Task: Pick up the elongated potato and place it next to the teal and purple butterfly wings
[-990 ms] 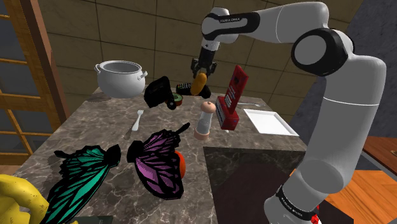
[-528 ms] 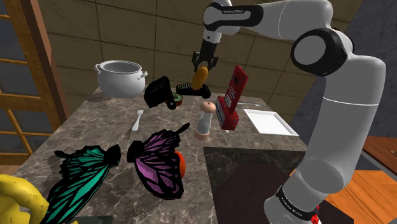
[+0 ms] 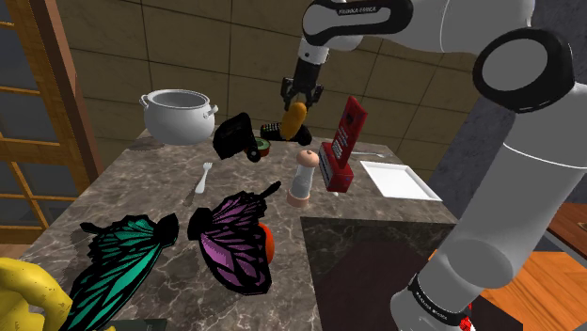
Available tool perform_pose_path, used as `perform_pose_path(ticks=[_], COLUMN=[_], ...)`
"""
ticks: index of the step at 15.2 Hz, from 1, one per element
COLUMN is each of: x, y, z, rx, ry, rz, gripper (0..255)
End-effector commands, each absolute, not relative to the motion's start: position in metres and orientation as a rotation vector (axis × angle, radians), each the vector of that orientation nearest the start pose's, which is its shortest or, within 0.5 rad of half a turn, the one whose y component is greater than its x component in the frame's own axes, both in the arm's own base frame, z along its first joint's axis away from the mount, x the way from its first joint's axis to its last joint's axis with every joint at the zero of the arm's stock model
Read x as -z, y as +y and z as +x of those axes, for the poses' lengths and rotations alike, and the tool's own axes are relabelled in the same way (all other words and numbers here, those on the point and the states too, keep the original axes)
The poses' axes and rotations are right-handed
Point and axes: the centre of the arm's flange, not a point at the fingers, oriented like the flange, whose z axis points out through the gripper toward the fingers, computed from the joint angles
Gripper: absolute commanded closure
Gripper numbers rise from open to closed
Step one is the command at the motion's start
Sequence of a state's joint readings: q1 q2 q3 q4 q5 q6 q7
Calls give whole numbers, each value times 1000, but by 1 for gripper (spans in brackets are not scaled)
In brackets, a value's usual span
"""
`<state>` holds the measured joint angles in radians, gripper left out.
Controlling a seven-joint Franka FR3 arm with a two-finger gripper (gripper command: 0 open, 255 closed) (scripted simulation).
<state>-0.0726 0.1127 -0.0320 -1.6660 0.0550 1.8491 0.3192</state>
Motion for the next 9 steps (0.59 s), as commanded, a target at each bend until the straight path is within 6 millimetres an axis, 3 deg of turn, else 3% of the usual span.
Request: perform_pose_path(ticks=[1,9], x=[-538,-538], y=[-37,47], z=[583,519], rx=[100,100], ry=[669,669], rz=[-3010,-3010], gripper=[255,255])
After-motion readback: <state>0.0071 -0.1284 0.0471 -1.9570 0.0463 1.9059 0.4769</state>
